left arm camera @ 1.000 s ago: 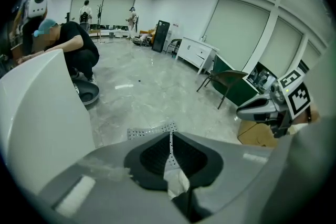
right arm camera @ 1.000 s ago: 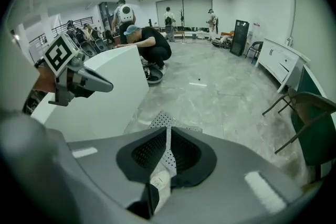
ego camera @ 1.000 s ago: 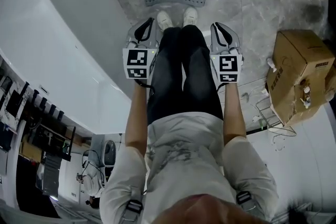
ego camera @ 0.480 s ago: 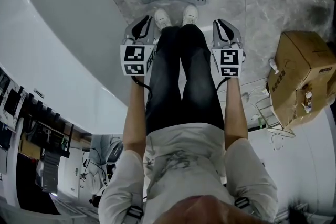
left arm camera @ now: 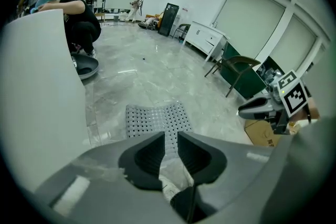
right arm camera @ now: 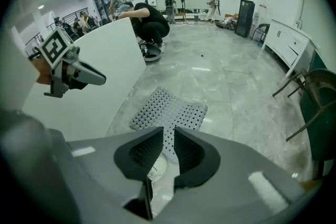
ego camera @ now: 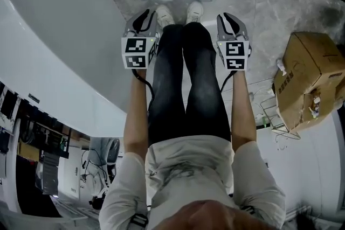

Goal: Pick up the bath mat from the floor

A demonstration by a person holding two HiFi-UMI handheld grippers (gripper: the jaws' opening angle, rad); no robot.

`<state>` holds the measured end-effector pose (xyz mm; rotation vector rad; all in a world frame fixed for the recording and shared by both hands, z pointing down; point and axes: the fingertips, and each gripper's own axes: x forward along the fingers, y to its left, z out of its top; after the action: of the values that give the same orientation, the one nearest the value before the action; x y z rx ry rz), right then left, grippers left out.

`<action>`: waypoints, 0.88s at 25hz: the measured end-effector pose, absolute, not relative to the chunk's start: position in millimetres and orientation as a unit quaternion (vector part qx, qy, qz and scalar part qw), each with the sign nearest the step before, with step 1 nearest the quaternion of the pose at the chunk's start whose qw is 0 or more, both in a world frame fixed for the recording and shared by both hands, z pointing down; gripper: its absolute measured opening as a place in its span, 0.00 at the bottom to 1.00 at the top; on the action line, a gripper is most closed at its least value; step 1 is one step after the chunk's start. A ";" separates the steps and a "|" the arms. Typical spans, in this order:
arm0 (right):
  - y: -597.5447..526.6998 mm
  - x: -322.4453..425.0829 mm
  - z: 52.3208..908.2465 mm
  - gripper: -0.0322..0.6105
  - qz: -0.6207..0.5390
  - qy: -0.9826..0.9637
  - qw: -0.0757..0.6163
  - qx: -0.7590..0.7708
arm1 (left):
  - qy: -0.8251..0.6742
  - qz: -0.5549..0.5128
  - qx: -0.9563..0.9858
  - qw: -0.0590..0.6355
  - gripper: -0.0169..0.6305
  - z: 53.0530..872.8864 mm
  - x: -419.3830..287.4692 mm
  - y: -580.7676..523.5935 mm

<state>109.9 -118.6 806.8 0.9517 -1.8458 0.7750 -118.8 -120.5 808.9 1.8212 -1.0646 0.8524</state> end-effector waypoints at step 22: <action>-118.8 138.7 944.9 0.25 0.332 -0.716 0.470 0.395 | -0.433 0.380 0.693 0.433 0.19 961.9 -139.3 -118.6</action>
<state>138.7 -118.8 944.9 0.9667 -1.7553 0.8140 -139.3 -118.6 961.9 1.7281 -1.0788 0.9475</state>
